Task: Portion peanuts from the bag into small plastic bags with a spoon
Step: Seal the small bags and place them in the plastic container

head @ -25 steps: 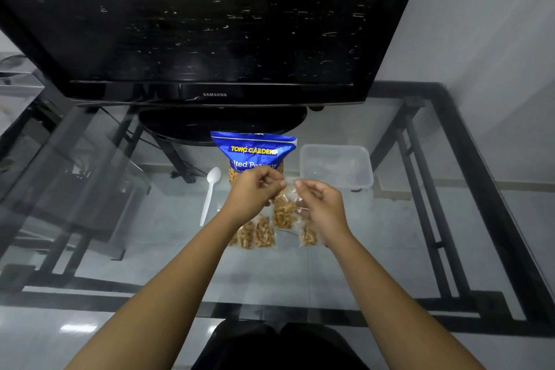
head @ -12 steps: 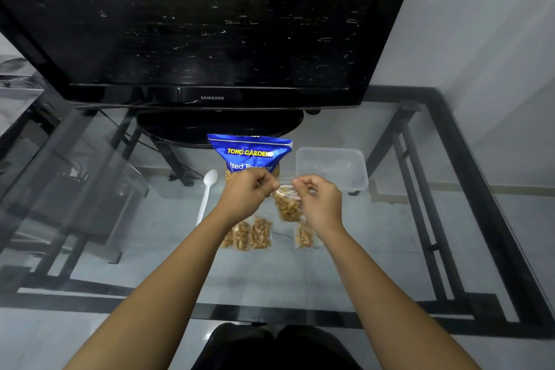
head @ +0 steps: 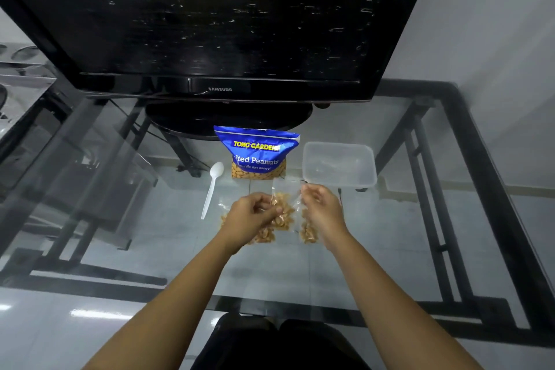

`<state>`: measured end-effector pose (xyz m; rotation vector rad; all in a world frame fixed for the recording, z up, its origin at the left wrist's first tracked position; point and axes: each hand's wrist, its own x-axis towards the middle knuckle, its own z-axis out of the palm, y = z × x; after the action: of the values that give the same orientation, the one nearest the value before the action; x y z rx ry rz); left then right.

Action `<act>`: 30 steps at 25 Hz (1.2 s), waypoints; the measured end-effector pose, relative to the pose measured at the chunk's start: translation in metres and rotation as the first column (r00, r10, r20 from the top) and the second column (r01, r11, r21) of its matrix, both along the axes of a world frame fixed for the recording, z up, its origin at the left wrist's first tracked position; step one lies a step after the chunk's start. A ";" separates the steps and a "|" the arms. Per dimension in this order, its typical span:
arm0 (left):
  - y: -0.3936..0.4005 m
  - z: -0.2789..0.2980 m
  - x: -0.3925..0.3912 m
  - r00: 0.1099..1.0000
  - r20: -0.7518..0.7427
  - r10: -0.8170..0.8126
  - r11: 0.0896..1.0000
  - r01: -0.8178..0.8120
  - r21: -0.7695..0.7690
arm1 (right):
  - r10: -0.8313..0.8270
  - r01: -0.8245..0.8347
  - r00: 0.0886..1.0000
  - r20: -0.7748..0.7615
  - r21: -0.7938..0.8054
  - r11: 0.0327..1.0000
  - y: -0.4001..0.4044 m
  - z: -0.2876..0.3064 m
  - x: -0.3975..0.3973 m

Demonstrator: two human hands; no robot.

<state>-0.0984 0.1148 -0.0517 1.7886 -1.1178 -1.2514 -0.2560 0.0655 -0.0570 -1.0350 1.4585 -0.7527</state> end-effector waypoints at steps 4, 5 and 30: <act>0.006 -0.017 -0.006 0.969 0.247 -0.028 0.998 0.011 0.068 | -0.006 -0.063 0.848 -0.530 -0.112 0.992 0.007 -0.035 -0.017; 0.007 -0.024 -0.008 0.952 0.304 -0.037 0.997 0.015 0.075 | 0.039 -0.104 0.826 -0.562 -0.084 0.991 0.010 -0.041 -0.018; -0.031 0.015 -0.015 0.948 -0.315 -0.034 0.997 0.012 -0.072 | -0.129 0.148 0.964 0.232 -0.070 0.986 0.013 0.008 -0.005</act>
<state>-0.1133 0.0841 -0.0363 1.4623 -0.9871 -1.4356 -0.2611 0.0789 -0.0488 -0.8857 1.3194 -1.0091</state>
